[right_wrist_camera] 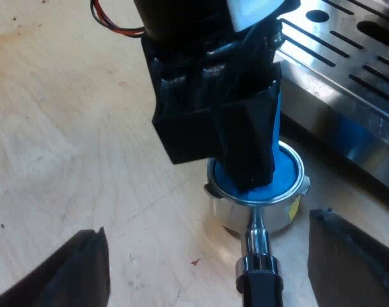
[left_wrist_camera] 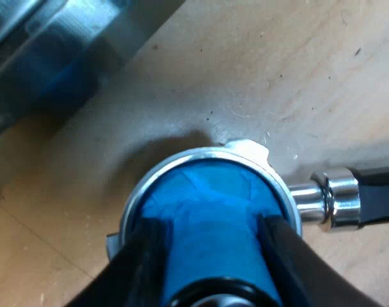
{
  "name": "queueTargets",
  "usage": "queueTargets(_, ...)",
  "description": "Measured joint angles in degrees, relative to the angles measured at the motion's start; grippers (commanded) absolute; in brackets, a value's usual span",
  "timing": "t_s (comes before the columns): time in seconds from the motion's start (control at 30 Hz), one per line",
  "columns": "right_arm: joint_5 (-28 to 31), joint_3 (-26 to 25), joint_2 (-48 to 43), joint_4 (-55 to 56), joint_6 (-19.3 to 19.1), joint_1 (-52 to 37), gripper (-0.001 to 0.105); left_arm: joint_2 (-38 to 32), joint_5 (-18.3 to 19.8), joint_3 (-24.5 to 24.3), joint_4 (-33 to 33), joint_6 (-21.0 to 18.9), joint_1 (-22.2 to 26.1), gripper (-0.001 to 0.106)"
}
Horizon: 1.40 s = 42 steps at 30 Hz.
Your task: Grind coffee beans and then tamp
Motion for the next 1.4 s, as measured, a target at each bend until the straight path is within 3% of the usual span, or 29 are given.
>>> queueTargets(0.77,0.0,0.0,0.0,0.0,0.0,0.0,0.066,-1.6,-0.6,2.3,-3.0,0.0,0.0,0.0)
queueTargets(1.13,0.0,0.0,0.0,0.0,0.0,0.0,0.066,-6.5,-1.4,4.8,-4.4,0.0,-0.3,0.0)
queueTargets(1.4,0.0,0.0,0.0,-0.1,0.2,0.0,0.066,-10.0,-2.8,4.8,-1.3,0.0,-0.3,0.0)
